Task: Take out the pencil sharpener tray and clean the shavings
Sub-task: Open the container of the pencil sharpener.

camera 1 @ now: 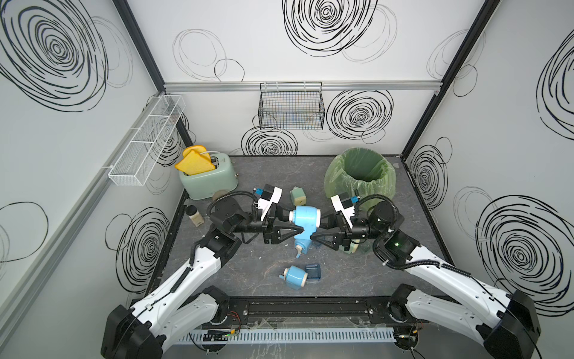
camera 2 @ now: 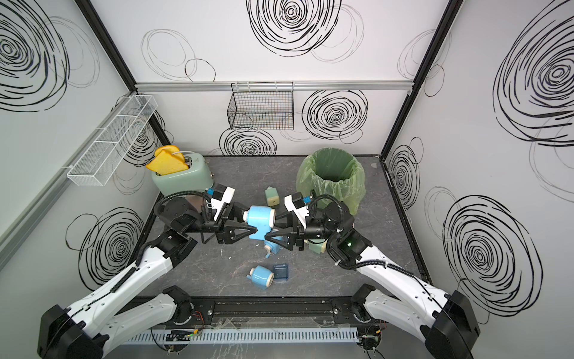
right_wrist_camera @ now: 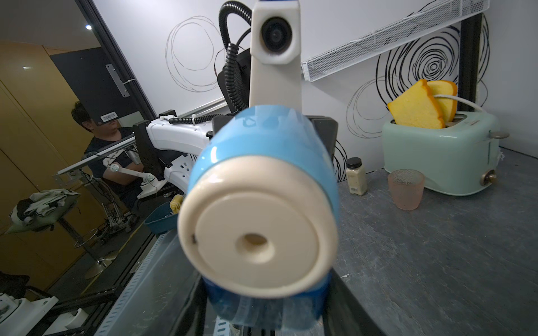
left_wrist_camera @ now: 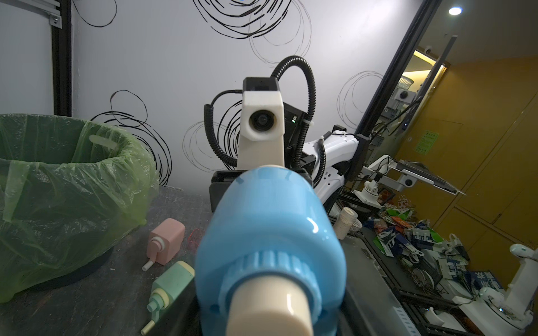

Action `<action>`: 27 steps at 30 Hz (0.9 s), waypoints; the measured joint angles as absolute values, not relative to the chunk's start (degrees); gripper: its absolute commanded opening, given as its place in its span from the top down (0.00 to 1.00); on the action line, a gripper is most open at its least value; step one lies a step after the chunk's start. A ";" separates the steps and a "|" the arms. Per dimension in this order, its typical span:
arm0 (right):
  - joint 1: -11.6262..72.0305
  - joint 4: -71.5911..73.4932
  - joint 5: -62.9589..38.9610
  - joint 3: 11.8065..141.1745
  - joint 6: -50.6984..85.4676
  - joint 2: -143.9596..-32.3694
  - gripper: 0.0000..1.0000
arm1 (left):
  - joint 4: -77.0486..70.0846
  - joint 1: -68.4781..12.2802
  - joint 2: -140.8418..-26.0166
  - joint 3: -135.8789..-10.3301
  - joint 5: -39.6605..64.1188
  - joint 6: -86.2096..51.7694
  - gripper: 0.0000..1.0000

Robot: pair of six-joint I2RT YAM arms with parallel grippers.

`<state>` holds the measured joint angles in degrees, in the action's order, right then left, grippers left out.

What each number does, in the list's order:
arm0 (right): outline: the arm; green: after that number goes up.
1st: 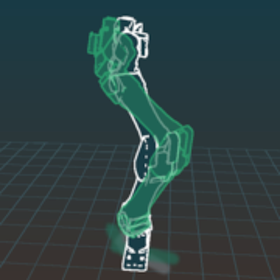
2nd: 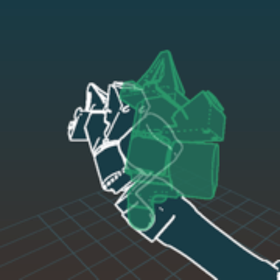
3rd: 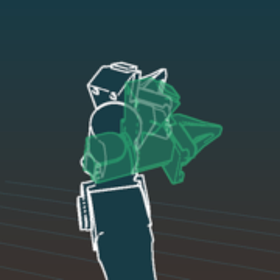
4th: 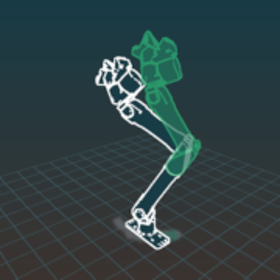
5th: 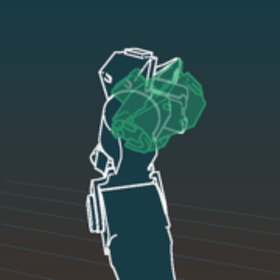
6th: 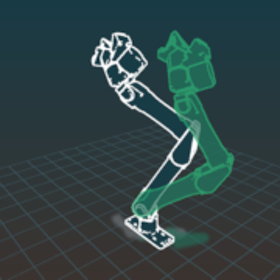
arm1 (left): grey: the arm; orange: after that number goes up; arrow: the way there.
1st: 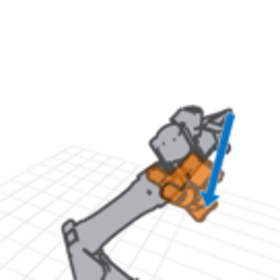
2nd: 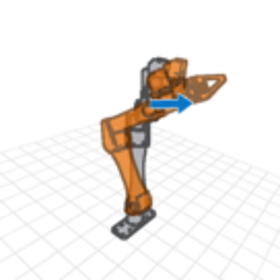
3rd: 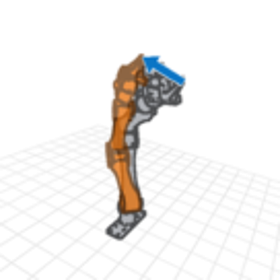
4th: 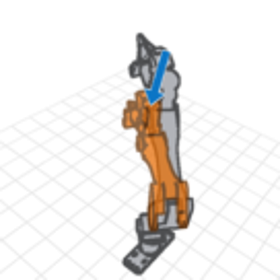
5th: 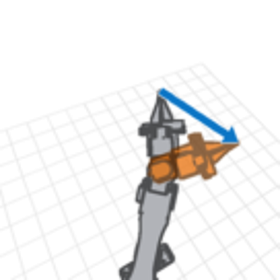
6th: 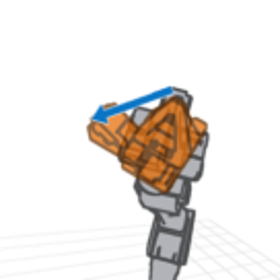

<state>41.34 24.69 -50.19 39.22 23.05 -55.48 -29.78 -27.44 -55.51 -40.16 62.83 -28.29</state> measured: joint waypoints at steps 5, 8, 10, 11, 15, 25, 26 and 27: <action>37.04 22.96 -54.83 39.16 22.83 -54.08 0.60 | -28.42 -28.10 -56.03 -40.16 62.28 -27.22 0.64; 33.10 21.28 -57.30 39.07 22.35 -52.51 0.61 | -27.59 -26.85 -56.03 -40.16 61.80 -26.94 0.64; 31.16 20.56 -58.50 39.07 22.02 -51.83 0.62 | -27.53 -26.35 -56.03 -40.16 61.54 -26.85 0.64; 30.50 20.14 -59.07 39.07 21.82 -51.68 0.62 | -27.42 -26.35 -56.03 -40.16 61.56 -26.76 0.64; 27.70 18.65 -60.18 39.05 21.12 -51.48 0.63 | -27.11 -26.35 -56.01 -40.21 62.04 -26.70 0.64; 16.43 11.79 -61.56 40.01 17.30 -51.00 0.64 | -15.99 -24.71 -58.15 -45.78 54.35 -20.67 0.63; 16.05 10.24 -60.77 40.66 16.40 -51.00 0.64 | -14.63 -24.43 -58.83 -46.81 53.15 -20.14 0.63; 15.70 8.40 -59.09 41.63 15.14 -50.94 0.63 | -12.71 -24.03 -59.90 -48.45 51.77 -19.44 0.63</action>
<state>15.70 8.40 -59.09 41.63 15.14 -50.94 -12.71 -24.03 -59.90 -48.45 51.77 -19.44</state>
